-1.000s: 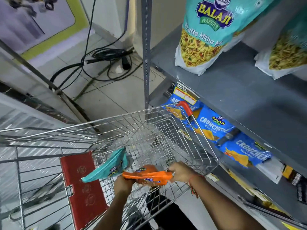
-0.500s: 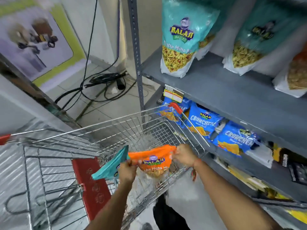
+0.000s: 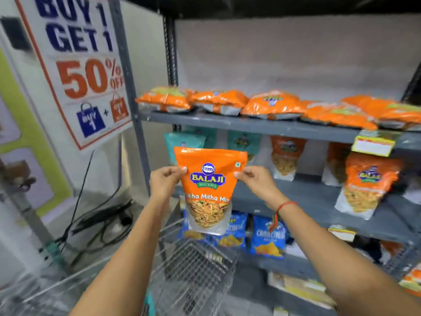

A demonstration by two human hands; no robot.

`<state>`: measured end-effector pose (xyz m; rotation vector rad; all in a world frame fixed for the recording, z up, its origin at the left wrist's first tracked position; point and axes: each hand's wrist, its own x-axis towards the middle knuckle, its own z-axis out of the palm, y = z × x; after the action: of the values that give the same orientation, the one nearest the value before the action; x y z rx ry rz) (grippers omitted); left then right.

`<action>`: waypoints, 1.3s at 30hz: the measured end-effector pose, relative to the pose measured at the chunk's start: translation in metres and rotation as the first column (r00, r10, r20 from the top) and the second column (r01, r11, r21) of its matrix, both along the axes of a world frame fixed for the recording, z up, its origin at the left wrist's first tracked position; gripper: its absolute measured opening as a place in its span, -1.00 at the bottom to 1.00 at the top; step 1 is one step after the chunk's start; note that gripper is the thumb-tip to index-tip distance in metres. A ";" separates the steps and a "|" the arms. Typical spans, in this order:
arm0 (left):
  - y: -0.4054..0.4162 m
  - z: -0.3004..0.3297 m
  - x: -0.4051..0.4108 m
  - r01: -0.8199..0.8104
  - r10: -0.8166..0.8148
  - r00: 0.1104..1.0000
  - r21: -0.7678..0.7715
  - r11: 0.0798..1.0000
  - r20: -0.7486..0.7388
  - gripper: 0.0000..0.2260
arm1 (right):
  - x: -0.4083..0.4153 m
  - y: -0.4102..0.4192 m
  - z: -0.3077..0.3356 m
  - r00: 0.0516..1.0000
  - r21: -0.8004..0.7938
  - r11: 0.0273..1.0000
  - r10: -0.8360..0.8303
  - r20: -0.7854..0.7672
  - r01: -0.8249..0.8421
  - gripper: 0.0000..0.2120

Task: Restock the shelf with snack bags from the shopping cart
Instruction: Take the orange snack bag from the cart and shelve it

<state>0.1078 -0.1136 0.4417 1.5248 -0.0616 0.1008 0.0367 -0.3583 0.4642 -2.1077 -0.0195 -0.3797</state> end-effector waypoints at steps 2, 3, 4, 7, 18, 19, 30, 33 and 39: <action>-0.019 0.045 0.003 0.057 -0.055 0.997 -0.024 0.998 0.058 -0.89 | -0.008 -0.017 0.043 0.996 0.014 1.000 -0.027 0.082 0.026 -0.76; -0.029 0.064 0.003 0.077 -0.074 0.994 -0.033 0.996 0.084 -0.91 | -0.012 -0.025 0.061 0.992 0.031 0.999 -0.039 0.124 0.035 -0.79; -0.040 0.083 0.000 0.097 -0.092 0.990 -0.041 0.994 0.110 -0.91 | -0.015 -0.033 0.076 0.986 0.048 0.998 -0.050 0.157 0.043 -0.81; -0.066 0.119 -0.006 0.157 -0.148 0.980 -0.063 0.986 0.130 -0.88 | -0.017 -0.058 0.103 0.972 0.037 0.994 -0.108 0.208 0.103 -0.78; -0.115 0.118 0.009 0.182 -0.178 0.975 -0.022 0.983 0.130 -0.86 | -0.028 -0.097 0.102 0.959 0.035 0.981 -0.192 0.210 0.189 -0.82; -0.122 0.113 0.010 0.198 -0.193 0.973 -0.024 0.980 0.126 -0.86 | -0.027 -0.102 0.097 0.960 0.030 0.978 -0.206 0.189 0.204 -0.82; -0.252 -0.006 0.060 0.271 -0.267 0.962 0.112 0.956 -0.051 -0.86 | 0.010 -0.234 -0.004 0.941 -0.076 0.938 -0.339 -0.001 0.338 -0.69; -0.297 -0.026 0.071 0.238 -0.232 0.971 0.098 0.966 -0.066 -0.84 | 0.025 -0.271 -0.023 0.928 -0.080 0.927 -0.371 -0.038 0.367 -0.68; -0.367 -0.055 0.102 0.188 -0.177 0.981 0.171 0.967 -0.080 -0.81 | 0.058 -0.337 -0.059 0.913 -0.089 0.915 -0.401 -0.079 0.394 -0.62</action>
<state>0.2098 -0.4810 0.3867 1.6920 -0.1634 -0.1036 0.0950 -0.6949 0.4053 -2.1950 0.4677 -0.5244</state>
